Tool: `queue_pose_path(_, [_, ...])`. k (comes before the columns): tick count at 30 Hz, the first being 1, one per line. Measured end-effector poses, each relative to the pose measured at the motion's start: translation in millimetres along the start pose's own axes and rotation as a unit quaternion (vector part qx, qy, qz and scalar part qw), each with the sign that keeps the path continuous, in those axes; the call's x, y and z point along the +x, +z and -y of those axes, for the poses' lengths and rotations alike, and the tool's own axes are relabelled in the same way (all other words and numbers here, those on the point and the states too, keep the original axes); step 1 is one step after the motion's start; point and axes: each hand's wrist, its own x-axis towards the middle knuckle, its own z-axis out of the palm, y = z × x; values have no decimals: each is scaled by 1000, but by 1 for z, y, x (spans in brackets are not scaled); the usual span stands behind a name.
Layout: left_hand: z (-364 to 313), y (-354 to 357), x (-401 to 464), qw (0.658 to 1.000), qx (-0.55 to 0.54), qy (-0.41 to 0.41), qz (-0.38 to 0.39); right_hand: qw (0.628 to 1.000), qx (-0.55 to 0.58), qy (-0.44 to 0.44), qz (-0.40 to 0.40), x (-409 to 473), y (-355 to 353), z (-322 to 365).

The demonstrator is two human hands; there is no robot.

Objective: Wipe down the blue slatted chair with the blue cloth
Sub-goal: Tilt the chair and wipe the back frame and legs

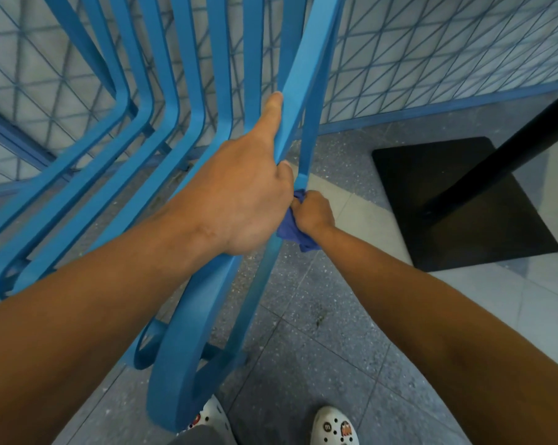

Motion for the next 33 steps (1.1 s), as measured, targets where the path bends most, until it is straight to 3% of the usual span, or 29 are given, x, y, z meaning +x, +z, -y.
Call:
queue_pose_path(9, [3, 1, 2, 1000, 11, 5, -7, 997, 14, -40, 66, -113, 32, -19])
queue_pose_path(21, [3, 0, 2, 999, 33, 14, -19, 1000, 5, 19, 14, -24, 6, 8])
queue_pose_path(33, [1, -3, -3, 999, 26, 20, -14, 997, -17, 3, 74, -111, 31, -7])
